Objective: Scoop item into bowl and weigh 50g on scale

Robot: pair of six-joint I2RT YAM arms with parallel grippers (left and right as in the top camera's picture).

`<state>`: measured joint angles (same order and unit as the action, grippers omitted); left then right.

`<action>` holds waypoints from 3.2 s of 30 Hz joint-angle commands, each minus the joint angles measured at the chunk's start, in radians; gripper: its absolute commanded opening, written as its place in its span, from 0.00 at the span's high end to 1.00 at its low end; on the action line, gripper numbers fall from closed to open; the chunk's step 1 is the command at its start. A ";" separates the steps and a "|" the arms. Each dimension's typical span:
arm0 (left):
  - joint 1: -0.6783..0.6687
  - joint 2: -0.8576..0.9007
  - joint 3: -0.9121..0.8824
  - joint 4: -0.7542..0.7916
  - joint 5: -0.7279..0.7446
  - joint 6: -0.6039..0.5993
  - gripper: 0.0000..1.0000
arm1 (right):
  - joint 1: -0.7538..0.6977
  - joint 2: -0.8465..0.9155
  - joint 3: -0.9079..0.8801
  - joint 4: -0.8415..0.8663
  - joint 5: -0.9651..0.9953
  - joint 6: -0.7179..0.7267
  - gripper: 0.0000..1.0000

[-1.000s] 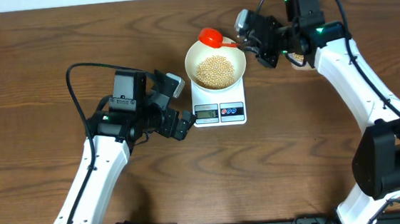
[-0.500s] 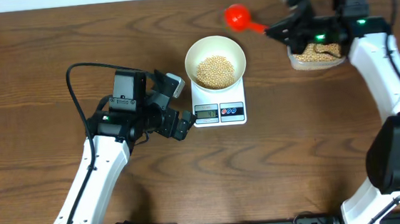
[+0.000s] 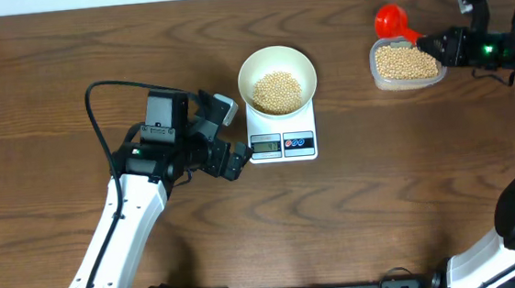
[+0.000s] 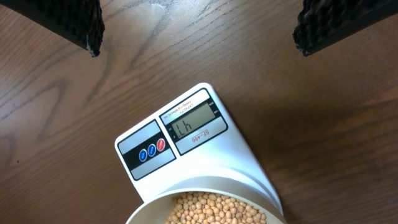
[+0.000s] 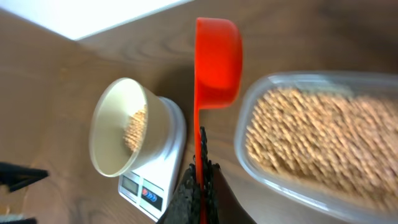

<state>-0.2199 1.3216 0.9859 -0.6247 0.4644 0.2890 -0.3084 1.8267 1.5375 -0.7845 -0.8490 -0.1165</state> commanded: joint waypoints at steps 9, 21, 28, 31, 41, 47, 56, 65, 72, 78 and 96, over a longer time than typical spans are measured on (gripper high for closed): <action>0.000 0.003 0.000 -0.003 -0.006 0.006 0.00 | 0.043 -0.027 0.001 -0.084 0.299 -0.004 0.99; 0.000 0.003 0.000 -0.003 -0.005 0.006 0.00 | 0.164 -0.006 -0.001 -0.091 0.577 -0.019 0.99; 0.000 0.003 0.000 -0.003 -0.005 0.006 0.00 | 0.179 0.031 -0.001 -0.085 0.612 -0.019 0.99; 0.000 0.003 0.000 -0.003 -0.005 0.006 0.00 | 0.179 0.043 -0.001 -0.087 0.603 -0.019 0.99; 0.000 0.003 0.000 -0.003 -0.005 0.006 0.00 | 0.171 0.069 -0.001 -0.094 0.426 -0.019 0.99; 0.000 0.003 0.000 -0.003 -0.005 0.006 0.00 | 0.127 0.070 -0.001 -0.096 0.363 0.002 0.99; 0.000 0.003 0.000 -0.003 -0.005 0.006 0.00 | 0.030 0.070 -0.001 -0.095 0.301 0.008 0.99; 0.000 0.003 0.000 -0.003 -0.005 0.006 0.00 | -0.040 0.070 -0.001 -0.091 0.086 -0.017 0.99; 0.000 0.003 0.000 -0.003 -0.006 0.006 0.00 | -0.053 0.070 -0.001 -0.089 -0.122 -0.039 0.99; 0.000 0.003 0.000 -0.003 -0.005 0.006 0.00 | -0.044 0.070 -0.001 -0.058 -0.294 -0.037 0.99; 0.000 0.003 0.000 -0.003 -0.005 0.006 0.00 | 0.170 0.070 -0.001 0.063 -0.361 0.056 0.99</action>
<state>-0.2199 1.3216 0.9859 -0.6250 0.4644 0.2890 -0.1699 1.8881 1.5375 -0.7334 -1.1728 -0.0822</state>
